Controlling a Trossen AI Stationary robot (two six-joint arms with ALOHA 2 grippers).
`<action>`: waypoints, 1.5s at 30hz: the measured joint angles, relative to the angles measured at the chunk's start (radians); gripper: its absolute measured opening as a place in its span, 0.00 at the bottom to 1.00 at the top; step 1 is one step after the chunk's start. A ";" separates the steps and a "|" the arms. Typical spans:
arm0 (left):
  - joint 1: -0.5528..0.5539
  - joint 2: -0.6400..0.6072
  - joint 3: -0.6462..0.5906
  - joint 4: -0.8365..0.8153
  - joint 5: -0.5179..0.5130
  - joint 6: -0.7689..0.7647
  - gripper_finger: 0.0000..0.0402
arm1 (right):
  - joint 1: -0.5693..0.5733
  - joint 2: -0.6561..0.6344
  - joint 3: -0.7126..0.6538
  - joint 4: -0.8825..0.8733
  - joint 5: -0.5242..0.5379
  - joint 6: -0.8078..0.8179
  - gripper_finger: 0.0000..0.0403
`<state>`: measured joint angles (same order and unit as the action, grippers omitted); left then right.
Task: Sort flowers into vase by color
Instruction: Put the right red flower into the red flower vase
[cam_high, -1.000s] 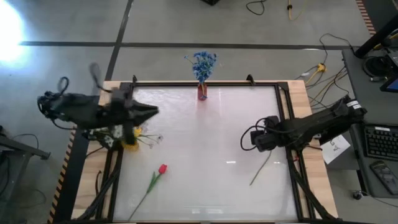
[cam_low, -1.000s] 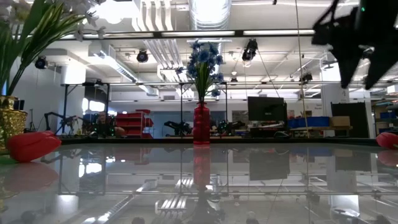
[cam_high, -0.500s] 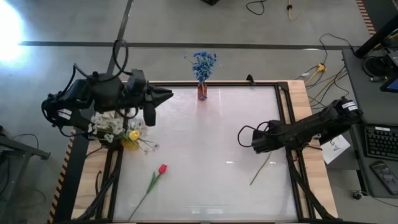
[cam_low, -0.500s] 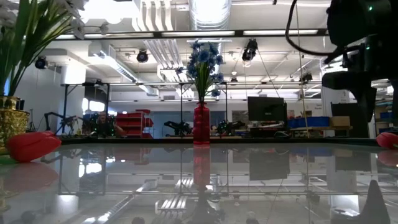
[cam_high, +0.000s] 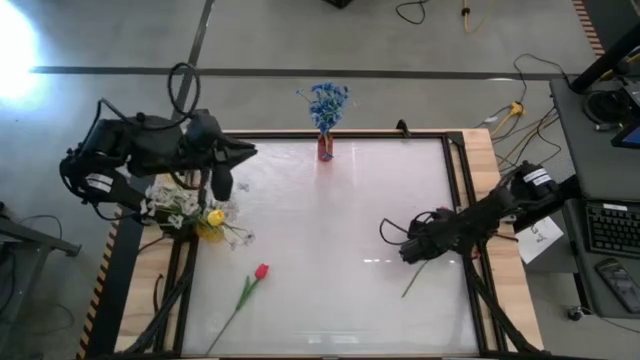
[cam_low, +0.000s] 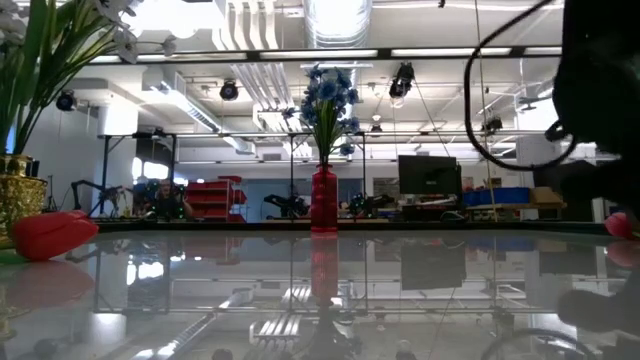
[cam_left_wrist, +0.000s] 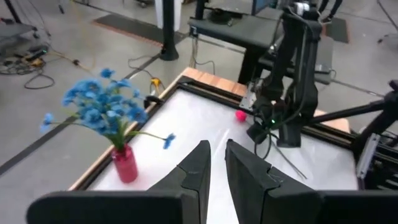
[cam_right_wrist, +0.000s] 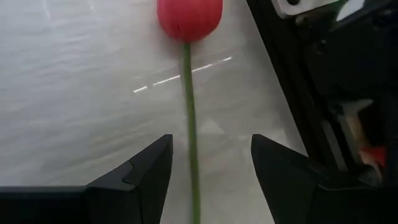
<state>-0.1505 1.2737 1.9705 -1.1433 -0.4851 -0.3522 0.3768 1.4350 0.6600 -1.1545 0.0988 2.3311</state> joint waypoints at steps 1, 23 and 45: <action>0.000 -0.007 0.000 -0.002 -0.009 0.003 0.10 | 0.002 0.007 -0.015 0.011 0.002 0.003 0.52; 0.007 -0.017 -0.003 -0.065 -0.024 0.033 0.10 | -0.062 -0.064 -0.073 0.179 0.197 -0.052 0.03; 0.006 -0.093 -0.095 0.067 0.262 0.117 0.10 | -0.248 -0.399 0.269 1.164 0.931 -1.785 0.03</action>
<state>-0.1440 1.1811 1.8756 -1.0763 -0.2229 -0.2354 0.1292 1.0358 0.9294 0.0092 1.0294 0.5456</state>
